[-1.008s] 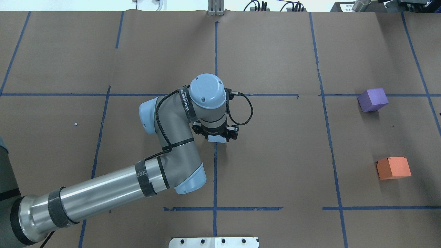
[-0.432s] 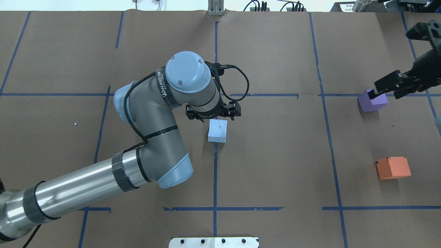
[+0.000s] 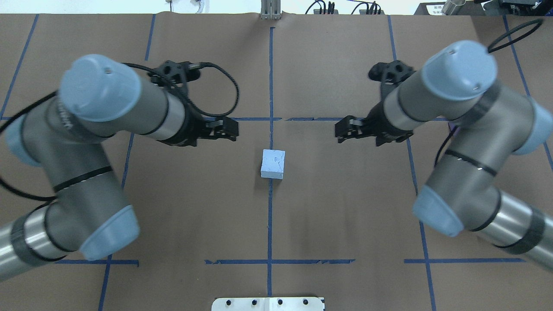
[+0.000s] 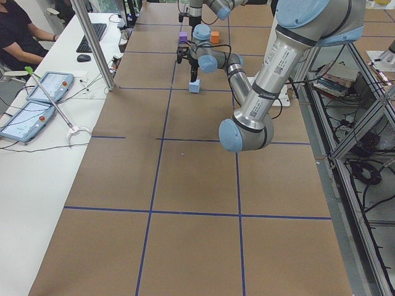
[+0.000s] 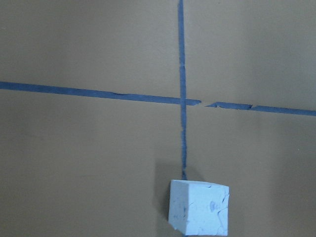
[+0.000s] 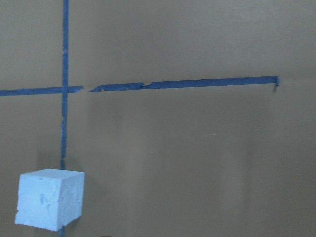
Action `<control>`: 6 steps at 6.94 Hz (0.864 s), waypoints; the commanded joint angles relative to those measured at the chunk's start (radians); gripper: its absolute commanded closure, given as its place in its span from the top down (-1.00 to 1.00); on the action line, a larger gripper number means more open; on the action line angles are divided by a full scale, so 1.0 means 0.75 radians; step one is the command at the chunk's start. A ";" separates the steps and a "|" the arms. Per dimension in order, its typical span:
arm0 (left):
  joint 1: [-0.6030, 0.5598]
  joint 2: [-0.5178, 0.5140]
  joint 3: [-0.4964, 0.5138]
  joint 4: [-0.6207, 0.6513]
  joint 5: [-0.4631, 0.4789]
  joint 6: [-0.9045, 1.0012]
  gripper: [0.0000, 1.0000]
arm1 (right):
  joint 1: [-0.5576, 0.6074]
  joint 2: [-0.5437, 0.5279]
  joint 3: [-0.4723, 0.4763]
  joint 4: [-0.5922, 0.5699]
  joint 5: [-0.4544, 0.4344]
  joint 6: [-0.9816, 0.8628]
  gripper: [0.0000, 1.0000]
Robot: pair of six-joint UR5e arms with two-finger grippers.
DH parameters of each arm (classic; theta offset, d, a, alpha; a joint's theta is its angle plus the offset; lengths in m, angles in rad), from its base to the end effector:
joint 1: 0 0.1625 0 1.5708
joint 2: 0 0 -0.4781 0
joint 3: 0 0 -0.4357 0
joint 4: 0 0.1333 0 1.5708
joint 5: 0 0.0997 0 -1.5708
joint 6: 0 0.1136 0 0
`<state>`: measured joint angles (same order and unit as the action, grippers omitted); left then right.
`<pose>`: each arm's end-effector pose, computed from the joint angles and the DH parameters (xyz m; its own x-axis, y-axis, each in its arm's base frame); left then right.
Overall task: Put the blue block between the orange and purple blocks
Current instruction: 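Set the cube down at center, open left gripper while right arm approaches, then grasp the light blue cube with the right gripper while the left arm withdraws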
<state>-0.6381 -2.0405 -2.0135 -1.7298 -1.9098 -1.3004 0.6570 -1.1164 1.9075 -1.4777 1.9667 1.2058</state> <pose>0.4449 -0.4489 0.2080 0.4581 -0.0261 -0.8885 0.2126 0.9738 0.0810 -0.4683 -0.4742 0.2716 0.5857 0.0359 0.8097 -0.1266 0.9908 0.0477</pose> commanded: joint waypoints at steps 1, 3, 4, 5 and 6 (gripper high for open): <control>-0.092 0.320 -0.262 0.001 -0.004 0.007 1.00 | -0.200 0.260 -0.261 0.001 -0.273 0.169 0.99; -0.090 0.326 -0.259 0.003 -0.004 -0.001 1.00 | -0.228 0.304 -0.310 0.001 -0.346 0.184 0.98; -0.086 0.324 -0.254 0.001 -0.004 -0.003 1.00 | -0.232 0.363 -0.373 0.001 -0.346 0.184 0.98; -0.086 0.326 -0.254 0.001 -0.004 -0.003 1.00 | -0.246 0.406 -0.432 0.003 -0.348 0.184 0.98; -0.086 0.326 -0.252 0.001 -0.002 -0.003 1.00 | -0.252 0.411 -0.483 0.110 -0.350 0.190 0.98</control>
<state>-0.7029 -1.7973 -2.2040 -1.7286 -1.9125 -1.3020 0.4757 -0.8273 1.5942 -1.4557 1.7070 1.3446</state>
